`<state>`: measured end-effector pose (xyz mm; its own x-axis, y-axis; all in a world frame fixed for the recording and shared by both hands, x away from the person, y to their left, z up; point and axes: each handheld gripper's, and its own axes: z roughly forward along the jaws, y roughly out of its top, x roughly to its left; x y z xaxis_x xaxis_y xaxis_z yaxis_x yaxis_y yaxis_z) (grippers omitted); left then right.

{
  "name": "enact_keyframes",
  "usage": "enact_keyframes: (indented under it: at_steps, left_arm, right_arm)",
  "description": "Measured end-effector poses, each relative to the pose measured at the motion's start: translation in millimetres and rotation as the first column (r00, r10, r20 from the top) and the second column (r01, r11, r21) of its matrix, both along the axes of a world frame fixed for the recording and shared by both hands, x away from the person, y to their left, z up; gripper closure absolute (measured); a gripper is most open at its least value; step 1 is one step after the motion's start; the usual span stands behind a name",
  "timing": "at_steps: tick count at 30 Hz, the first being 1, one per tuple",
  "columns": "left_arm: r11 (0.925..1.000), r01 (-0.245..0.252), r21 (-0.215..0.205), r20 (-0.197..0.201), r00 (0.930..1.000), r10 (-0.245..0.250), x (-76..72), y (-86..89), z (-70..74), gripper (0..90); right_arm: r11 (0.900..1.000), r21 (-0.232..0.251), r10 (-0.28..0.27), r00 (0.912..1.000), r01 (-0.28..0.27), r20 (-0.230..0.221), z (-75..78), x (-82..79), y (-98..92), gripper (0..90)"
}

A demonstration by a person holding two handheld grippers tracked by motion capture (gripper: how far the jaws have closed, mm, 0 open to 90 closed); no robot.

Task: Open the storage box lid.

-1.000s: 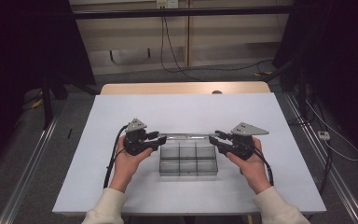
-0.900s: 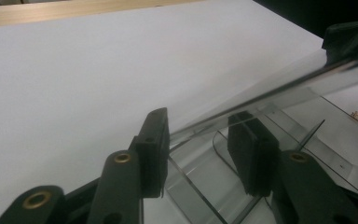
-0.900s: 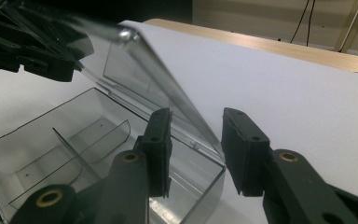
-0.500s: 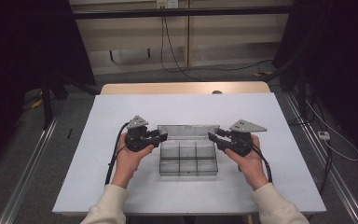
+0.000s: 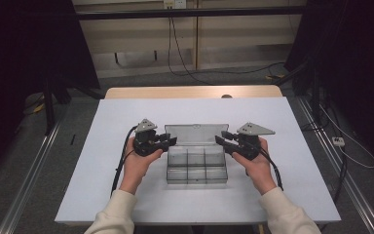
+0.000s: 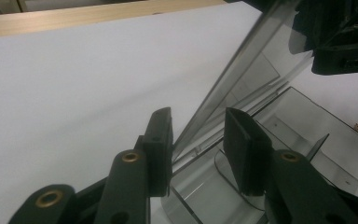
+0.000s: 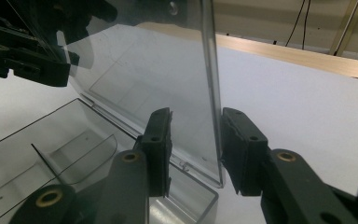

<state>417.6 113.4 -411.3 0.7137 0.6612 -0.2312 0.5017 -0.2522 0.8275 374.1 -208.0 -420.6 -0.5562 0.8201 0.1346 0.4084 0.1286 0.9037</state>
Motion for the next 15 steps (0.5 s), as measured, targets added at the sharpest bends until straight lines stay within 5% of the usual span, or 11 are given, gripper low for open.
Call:
enact_keyframes:
  at_steps: [15]
  left_arm:
    - [0.9997, -0.020, -0.011, -0.014, 0.9997, 0.020, 6.0, -1.8, -3.0, 64.3]
  right_arm:
    - [1.000, 0.007, -0.014, 0.9999, 0.014, -0.005, -3.9, 7.3, 1.2, 64.3]
